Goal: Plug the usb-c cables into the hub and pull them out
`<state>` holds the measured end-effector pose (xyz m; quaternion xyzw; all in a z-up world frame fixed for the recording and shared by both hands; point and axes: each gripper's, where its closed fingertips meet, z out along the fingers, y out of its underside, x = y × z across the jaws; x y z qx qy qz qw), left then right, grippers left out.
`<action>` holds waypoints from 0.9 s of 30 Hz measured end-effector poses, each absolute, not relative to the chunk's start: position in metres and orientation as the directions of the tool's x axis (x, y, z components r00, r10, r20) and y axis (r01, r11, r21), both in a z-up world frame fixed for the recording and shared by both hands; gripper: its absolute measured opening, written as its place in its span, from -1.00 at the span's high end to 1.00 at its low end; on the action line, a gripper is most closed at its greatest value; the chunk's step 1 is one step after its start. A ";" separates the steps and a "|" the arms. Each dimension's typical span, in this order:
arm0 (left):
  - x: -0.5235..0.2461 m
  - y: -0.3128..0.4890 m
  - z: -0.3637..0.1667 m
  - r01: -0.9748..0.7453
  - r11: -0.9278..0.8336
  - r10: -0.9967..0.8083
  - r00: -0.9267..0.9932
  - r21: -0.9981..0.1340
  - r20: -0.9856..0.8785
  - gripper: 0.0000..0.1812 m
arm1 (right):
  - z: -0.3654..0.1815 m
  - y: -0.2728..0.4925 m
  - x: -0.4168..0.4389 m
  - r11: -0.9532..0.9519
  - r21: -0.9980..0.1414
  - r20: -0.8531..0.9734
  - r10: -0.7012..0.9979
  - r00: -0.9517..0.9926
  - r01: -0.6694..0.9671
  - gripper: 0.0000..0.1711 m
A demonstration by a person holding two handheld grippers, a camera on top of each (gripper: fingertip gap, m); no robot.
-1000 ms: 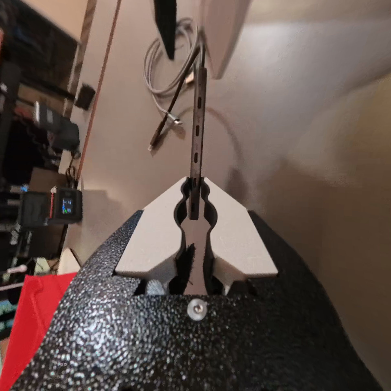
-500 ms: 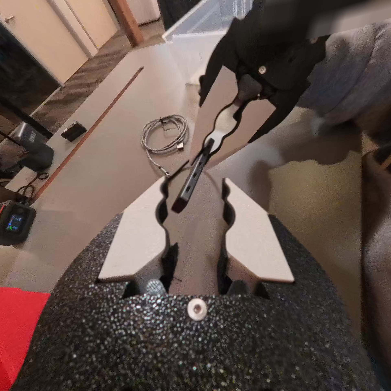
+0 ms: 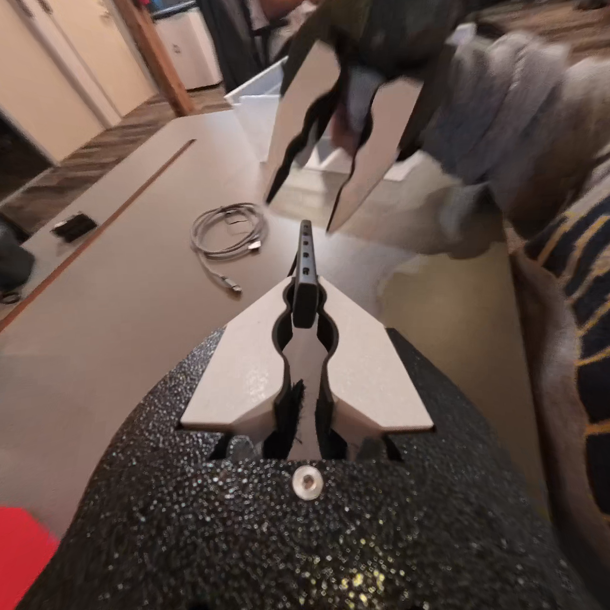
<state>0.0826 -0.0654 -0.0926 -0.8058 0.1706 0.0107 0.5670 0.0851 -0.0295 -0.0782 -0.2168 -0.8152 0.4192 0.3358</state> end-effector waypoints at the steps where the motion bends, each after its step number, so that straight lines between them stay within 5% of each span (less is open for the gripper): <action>1: 0.072 -0.065 -0.094 -0.311 -0.314 -0.202 0.945 -0.897 -0.257 0.93 | -0.069 -0.023 0.084 0.551 -0.830 0.362 0.647 -0.671 0.083 0.52; 6: 0.021 -0.061 -0.105 -0.417 -0.417 0.061 0.873 -0.807 -0.483 0.93 | -0.073 0.010 0.052 0.740 -0.621 0.396 0.582 -0.710 0.260 0.61; 12: 0.003 -0.061 -0.106 -0.409 -0.372 0.169 0.853 -0.833 -0.494 0.93 | -0.132 0.050 -0.006 0.851 -0.414 0.278 0.457 -0.845 0.324 0.65; 21: 0.004 -0.059 -0.119 -0.386 -0.373 0.141 0.875 -0.844 -0.462 0.93 | -0.178 0.042 -0.003 0.841 -0.469 -0.036 0.287 -0.957 0.270 0.58; 27: 0.000 -0.060 -0.119 -0.336 -0.356 0.146 0.902 -0.872 -0.407 0.93 | -0.186 0.046 -0.004 0.853 -0.462 -0.111 0.215 -0.970 0.242 0.81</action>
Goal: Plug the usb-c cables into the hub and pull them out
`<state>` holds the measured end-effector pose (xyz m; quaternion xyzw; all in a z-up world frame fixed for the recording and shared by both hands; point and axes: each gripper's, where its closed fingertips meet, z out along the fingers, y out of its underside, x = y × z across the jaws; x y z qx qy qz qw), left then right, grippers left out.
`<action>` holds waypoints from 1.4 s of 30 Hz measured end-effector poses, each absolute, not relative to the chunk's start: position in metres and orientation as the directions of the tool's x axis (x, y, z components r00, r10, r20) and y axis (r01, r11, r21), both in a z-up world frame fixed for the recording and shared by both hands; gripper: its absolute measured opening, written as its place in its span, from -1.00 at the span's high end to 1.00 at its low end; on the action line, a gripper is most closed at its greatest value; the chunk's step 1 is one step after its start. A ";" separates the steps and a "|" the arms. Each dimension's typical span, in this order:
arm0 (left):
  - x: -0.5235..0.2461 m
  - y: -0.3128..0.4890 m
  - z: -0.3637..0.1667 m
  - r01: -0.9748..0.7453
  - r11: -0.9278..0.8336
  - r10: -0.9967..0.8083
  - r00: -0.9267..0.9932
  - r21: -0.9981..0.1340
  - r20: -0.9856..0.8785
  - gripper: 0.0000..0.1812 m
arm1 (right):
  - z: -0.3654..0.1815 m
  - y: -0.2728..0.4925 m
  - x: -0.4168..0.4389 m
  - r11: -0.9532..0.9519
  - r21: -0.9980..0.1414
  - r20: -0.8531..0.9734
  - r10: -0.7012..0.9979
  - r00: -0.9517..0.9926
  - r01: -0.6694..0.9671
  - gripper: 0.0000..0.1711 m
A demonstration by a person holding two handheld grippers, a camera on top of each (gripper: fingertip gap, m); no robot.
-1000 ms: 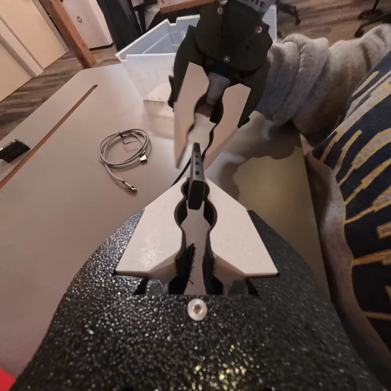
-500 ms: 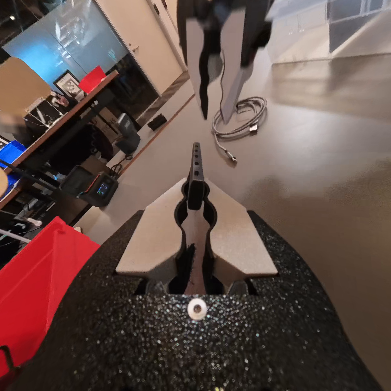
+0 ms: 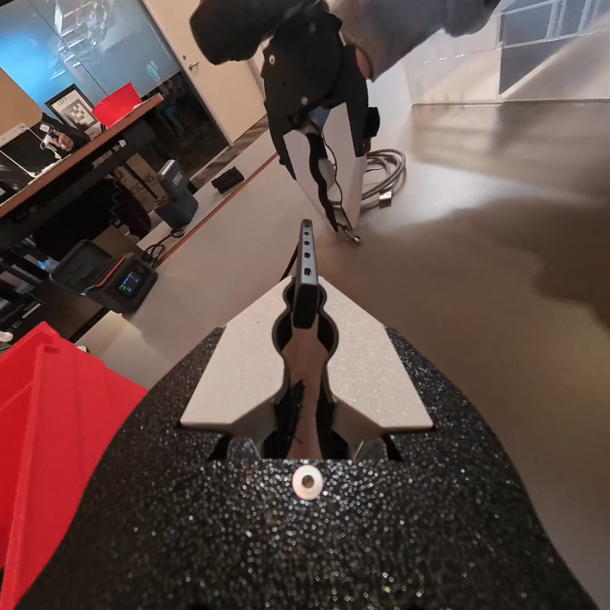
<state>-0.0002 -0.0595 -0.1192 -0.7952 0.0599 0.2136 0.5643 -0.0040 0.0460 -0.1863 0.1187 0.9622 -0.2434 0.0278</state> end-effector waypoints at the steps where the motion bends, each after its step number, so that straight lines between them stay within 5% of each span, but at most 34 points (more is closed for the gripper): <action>1: -0.001 -0.059 -0.120 -0.329 -0.355 0.144 0.906 -0.875 -0.398 0.93 | -0.187 0.045 -0.005 0.851 -0.468 -0.113 0.210 -0.971 0.238 0.81; 7: -0.001 -0.056 -0.124 -0.312 -0.367 0.132 0.915 -0.876 -0.381 0.92 | -0.184 0.040 0.000 0.829 -0.479 -0.171 0.233 -0.957 0.287 0.95; 14: -0.025 -0.048 -0.120 -0.221 -0.451 0.228 0.908 -0.865 -0.351 0.93 | -0.108 0.027 -0.022 0.841 -0.515 0.344 0.383 -0.858 0.169 0.95; 21: -0.031 -0.040 -0.124 -0.274 -0.517 0.221 0.873 -0.811 -0.435 0.93 | -0.082 0.002 -0.010 0.989 -0.136 0.790 0.146 -0.595 0.063 0.95; 30: -0.023 -0.037 -0.135 -0.393 -0.577 0.164 0.803 -0.716 -0.573 0.93 | -0.112 0.013 -0.007 0.984 0.120 0.879 -0.045 -0.474 0.131 0.95; 42: -0.023 -0.039 -0.137 -0.374 -0.565 0.169 0.820 -0.736 -0.546 0.93 | -0.122 0.012 -0.013 0.985 0.138 0.912 -0.086 -0.401 0.103 0.95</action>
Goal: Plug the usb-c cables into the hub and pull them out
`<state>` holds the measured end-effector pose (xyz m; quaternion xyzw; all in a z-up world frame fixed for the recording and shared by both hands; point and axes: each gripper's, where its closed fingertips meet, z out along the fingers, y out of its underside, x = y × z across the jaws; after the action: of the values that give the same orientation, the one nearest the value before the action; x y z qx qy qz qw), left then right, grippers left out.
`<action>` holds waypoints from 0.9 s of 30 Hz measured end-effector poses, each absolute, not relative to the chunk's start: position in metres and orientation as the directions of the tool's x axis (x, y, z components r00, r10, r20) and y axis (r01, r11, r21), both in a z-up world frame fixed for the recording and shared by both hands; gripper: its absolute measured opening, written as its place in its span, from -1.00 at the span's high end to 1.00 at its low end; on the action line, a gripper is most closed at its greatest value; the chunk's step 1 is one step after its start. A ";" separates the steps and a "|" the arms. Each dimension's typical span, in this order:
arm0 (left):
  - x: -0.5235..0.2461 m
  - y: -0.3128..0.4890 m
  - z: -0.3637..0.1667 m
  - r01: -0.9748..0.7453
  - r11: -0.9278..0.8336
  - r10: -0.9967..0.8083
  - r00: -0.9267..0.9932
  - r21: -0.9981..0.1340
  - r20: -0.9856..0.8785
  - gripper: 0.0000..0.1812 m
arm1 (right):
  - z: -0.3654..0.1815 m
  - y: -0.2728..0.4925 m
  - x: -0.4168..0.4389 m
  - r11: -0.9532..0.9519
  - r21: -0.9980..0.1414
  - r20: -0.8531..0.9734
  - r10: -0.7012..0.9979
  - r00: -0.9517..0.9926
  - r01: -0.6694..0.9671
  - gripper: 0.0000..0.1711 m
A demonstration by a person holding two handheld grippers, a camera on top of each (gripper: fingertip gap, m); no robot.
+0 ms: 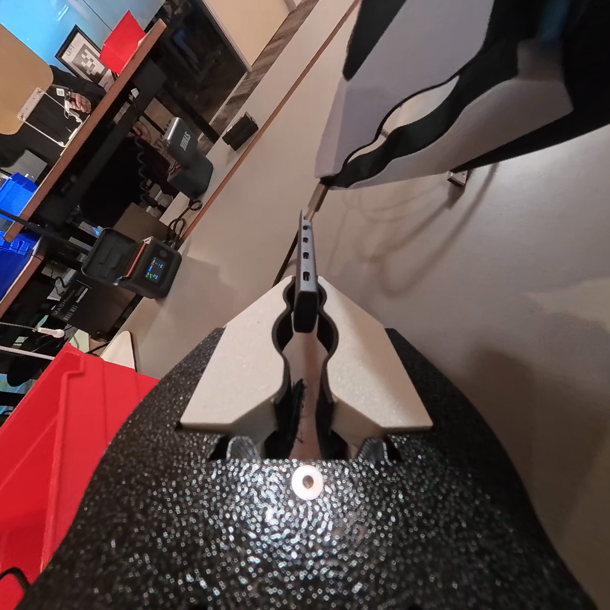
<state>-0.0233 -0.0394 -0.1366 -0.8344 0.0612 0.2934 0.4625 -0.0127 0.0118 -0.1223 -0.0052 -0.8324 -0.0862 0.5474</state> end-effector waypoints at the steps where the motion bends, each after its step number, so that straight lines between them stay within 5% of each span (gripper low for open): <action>1: -0.023 -0.040 -0.136 -0.372 -0.564 0.170 0.821 -0.737 -0.545 0.93 | -0.123 0.011 -0.012 0.984 0.147 0.912 -0.096 -0.398 0.098 0.95; 17: -0.017 -0.040 -0.140 -0.469 -0.595 0.109 0.757 -0.653 -0.644 0.93 | -0.129 0.010 -0.007 0.981 0.172 0.890 -0.115 -0.442 0.092 0.95; 27: -0.002 -0.039 -0.141 -0.602 -0.564 0.005 0.682 -0.565 -0.732 0.92 | -0.147 0.013 0.002 0.989 0.064 0.845 0.019 -0.534 0.135 0.95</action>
<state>-0.0020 -0.0386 -0.1414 -0.8105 0.1843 0.3538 0.4289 0.0021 0.0131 -0.1475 -0.0440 -0.8738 -0.0606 0.4805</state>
